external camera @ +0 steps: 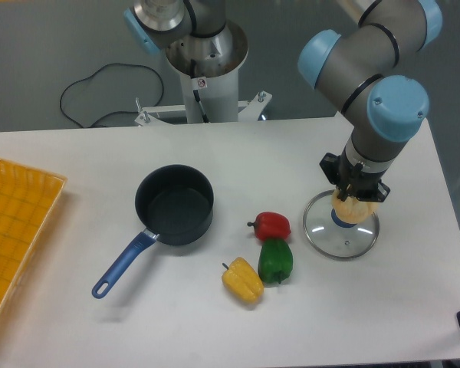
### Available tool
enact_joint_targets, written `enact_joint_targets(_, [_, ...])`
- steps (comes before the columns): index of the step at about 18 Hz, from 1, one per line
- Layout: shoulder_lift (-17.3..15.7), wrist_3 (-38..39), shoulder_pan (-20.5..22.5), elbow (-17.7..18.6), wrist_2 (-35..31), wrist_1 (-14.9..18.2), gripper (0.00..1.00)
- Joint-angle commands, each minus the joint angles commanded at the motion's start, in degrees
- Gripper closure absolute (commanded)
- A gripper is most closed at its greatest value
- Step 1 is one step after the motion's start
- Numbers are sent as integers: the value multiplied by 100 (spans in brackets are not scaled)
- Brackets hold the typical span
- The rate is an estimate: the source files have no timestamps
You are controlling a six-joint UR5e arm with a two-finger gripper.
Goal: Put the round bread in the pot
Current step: 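Lift the round bread roll off the glass lid with the gripper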
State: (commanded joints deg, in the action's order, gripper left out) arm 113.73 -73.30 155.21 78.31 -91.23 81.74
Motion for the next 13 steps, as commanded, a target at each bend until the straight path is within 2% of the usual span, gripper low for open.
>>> enact_joint_targets(5, [-61,9,-35,-9,87,0,86])
enact_joint_targets(9, [-237,88,-210,193,316,-17,86])
enact_joint_targets(11, [-377,158,-324,394,325,-157,86])
enact_joint_targets(13, [-544,324,-483,693,378,-447,86])
